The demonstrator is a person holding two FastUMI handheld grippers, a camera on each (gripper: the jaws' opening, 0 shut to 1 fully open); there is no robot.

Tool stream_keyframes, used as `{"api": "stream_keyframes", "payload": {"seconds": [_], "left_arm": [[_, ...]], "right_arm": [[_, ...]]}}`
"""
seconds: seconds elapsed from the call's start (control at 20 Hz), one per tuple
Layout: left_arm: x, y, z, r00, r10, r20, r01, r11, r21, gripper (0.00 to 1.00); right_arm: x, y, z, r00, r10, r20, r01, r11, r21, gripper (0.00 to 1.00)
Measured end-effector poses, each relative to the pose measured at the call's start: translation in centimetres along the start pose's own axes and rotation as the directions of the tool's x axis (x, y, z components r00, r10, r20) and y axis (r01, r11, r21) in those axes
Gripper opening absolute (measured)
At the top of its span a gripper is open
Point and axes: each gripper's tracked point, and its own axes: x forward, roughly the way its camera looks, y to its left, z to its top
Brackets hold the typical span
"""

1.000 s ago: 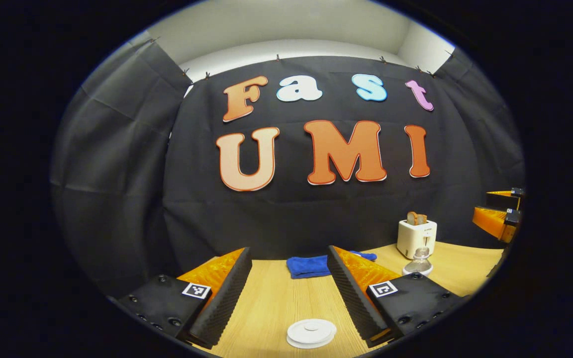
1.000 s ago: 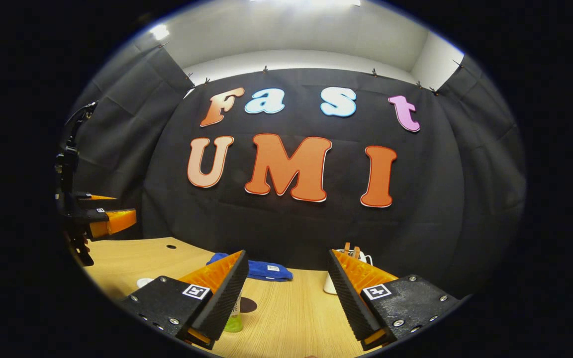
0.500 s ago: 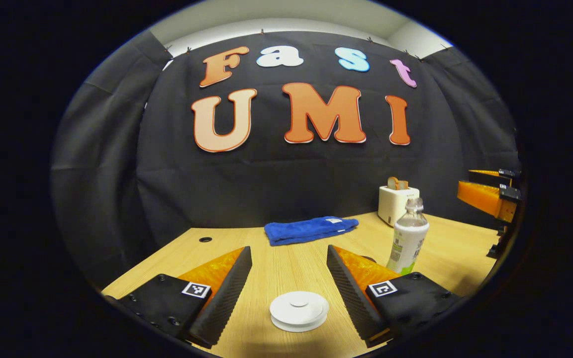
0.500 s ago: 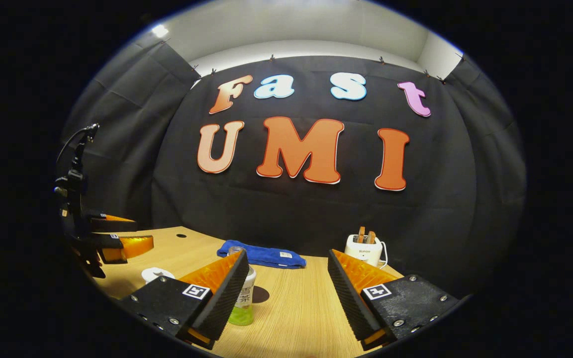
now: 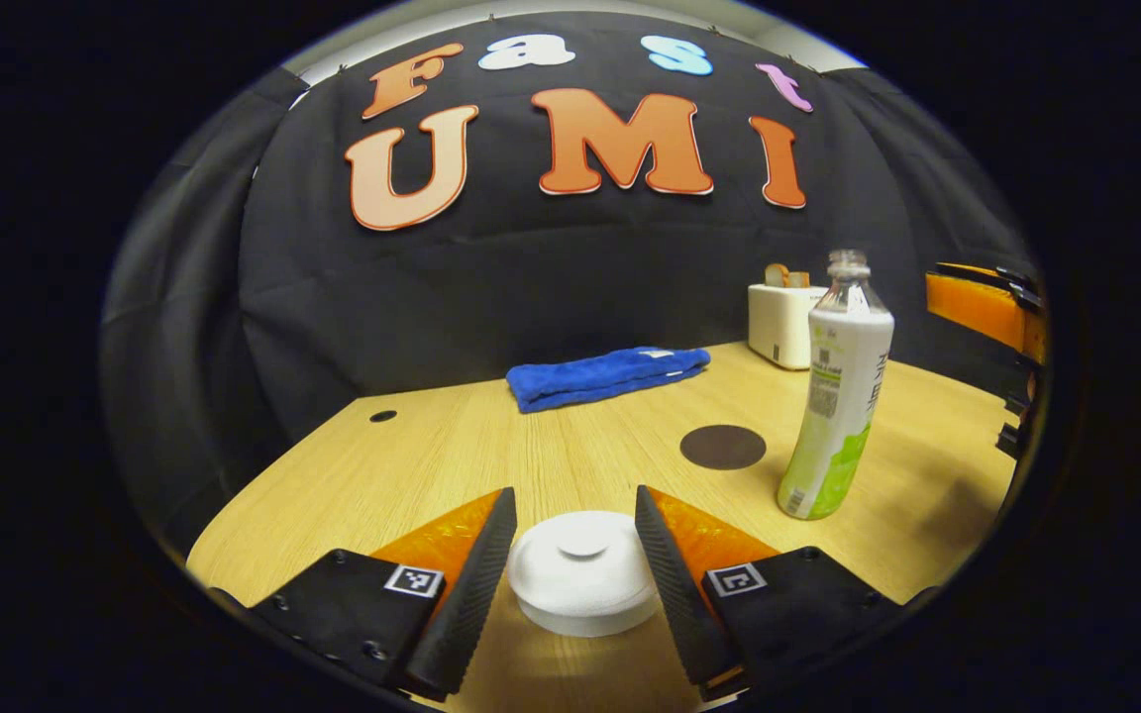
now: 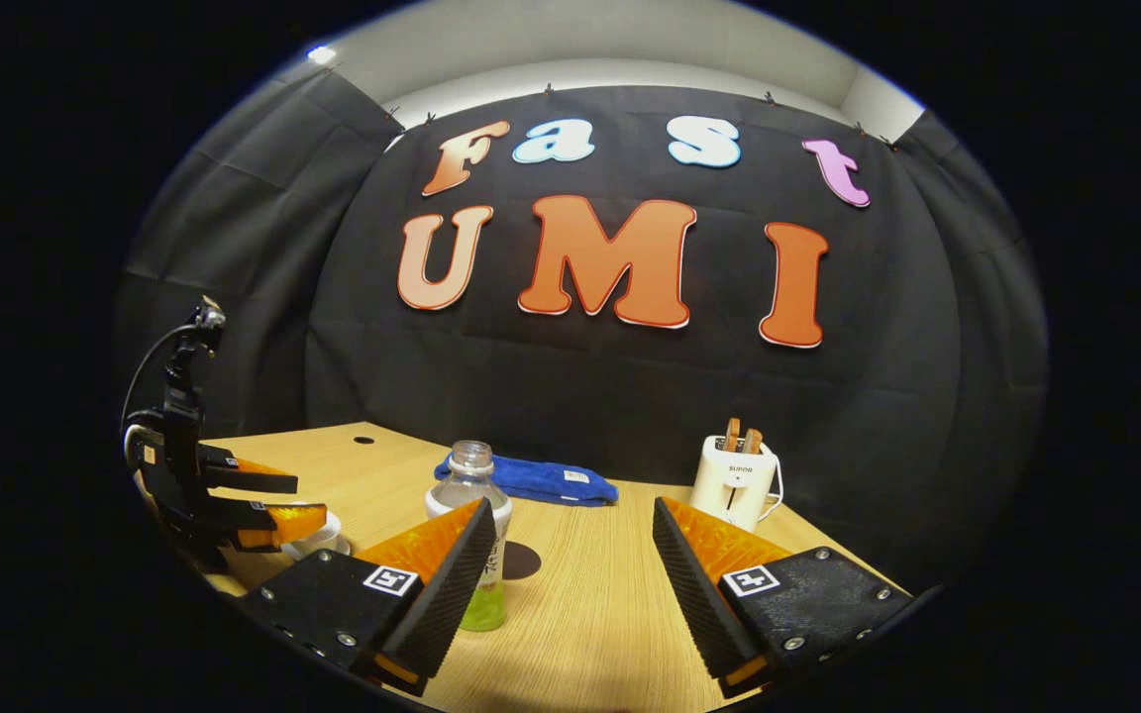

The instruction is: Open the teacup lid with one hand, grasp the water bottle and pour water into the teacup with the other hand; after pouring, place the water bottle on the coaster and then close the teacup lid.

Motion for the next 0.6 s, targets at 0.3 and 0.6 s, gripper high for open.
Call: {"api": "stream_keyframes", "payload": {"seconds": [0.3, 0.6], "left_arm": [[0.4, -0.6, -0.2, 1.000, 0.000, -0.016, 0.001, 0.999, 0.034, 0.60], [0.5, -0.3, 0.4, 1.000, 0.023, -0.002, -0.023, 1.000, 0.018, 0.30]], "right_arm": [[0.3, 0.1, -1.1, 1.000, 0.004, -0.022, -0.004, 1.000, -0.011, 0.96], [0.4, 1.2, -1.8, 0.999, 0.036, -0.036, -0.038, 0.999, -0.035, 0.96]]}}
